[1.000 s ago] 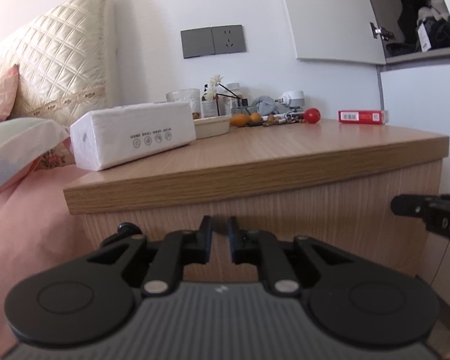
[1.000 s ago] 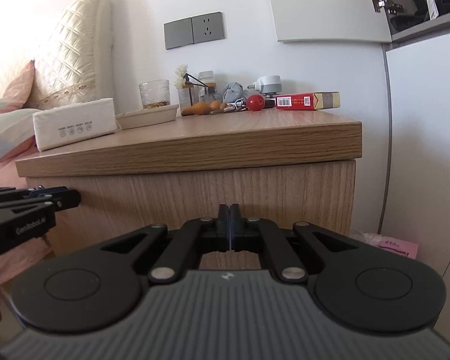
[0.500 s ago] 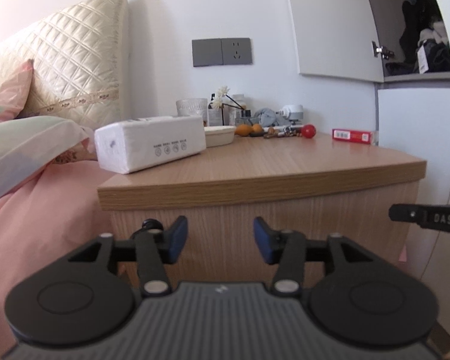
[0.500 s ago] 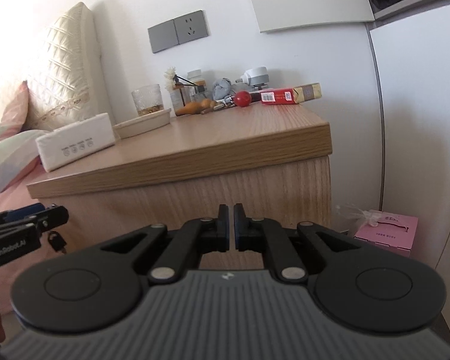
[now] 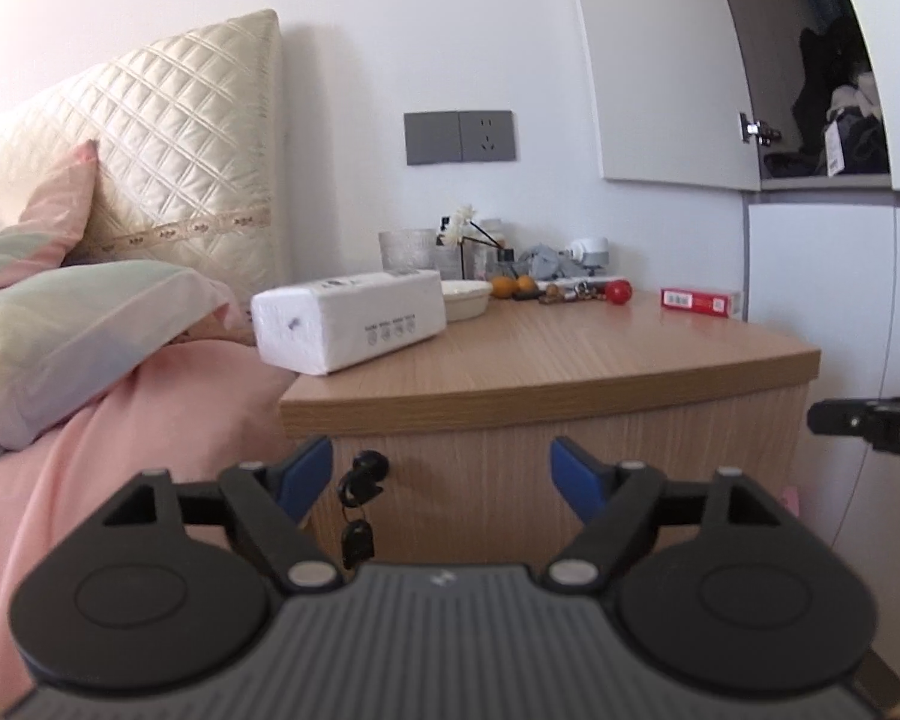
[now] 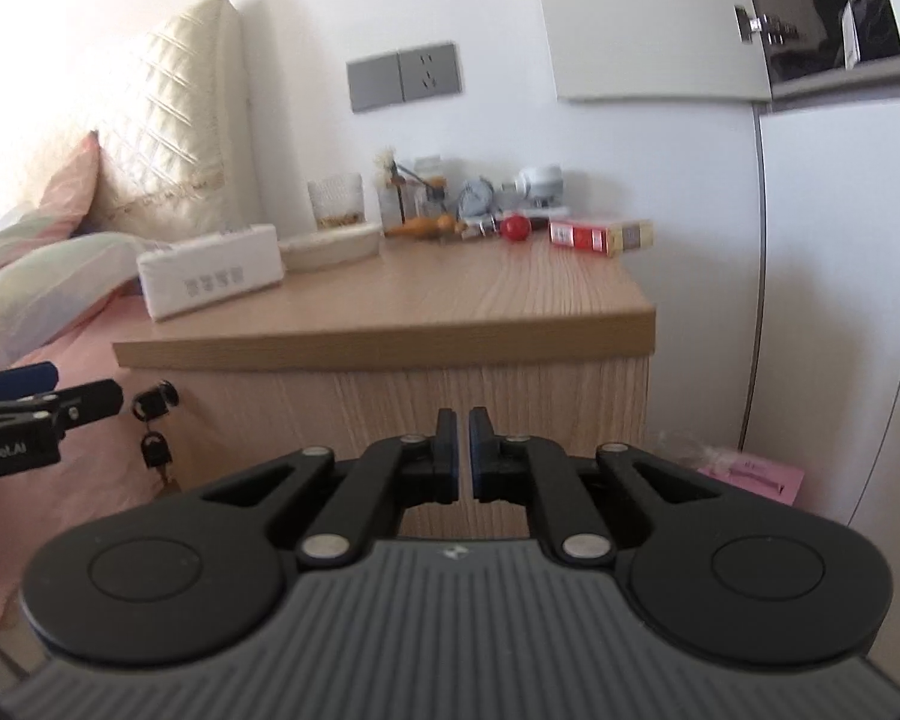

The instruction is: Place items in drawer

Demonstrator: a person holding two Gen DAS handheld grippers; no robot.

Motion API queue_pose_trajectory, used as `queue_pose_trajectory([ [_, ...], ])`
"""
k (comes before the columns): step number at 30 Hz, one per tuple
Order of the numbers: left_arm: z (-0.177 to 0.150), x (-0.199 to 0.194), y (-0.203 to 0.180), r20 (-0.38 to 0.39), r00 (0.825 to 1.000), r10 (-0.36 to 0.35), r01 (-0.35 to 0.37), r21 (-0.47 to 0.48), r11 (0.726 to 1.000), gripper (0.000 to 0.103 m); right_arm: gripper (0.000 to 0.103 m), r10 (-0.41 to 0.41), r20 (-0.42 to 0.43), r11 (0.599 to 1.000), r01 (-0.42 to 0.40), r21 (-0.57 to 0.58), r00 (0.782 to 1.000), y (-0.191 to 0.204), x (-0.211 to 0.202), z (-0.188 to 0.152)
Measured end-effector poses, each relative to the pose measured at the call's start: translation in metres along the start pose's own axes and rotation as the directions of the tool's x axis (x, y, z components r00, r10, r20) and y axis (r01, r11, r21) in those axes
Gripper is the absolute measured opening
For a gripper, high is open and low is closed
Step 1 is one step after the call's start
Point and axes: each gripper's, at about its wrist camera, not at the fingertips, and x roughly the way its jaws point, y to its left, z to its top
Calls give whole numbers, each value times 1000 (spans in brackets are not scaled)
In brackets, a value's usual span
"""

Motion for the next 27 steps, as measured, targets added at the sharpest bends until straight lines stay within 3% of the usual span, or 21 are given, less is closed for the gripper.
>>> queue_pose_trajectory([
  [13, -5, -47, -18, 39, 995, -93, 93, 10, 996, 86, 7, 67, 57, 997, -69, 27, 996, 12, -60, -8],
  [27, -22, -86, -19, 71, 994, -78, 77, 13, 997, 92, 7, 103, 114, 994, -106, 21, 988, 30, -93, -20],
])
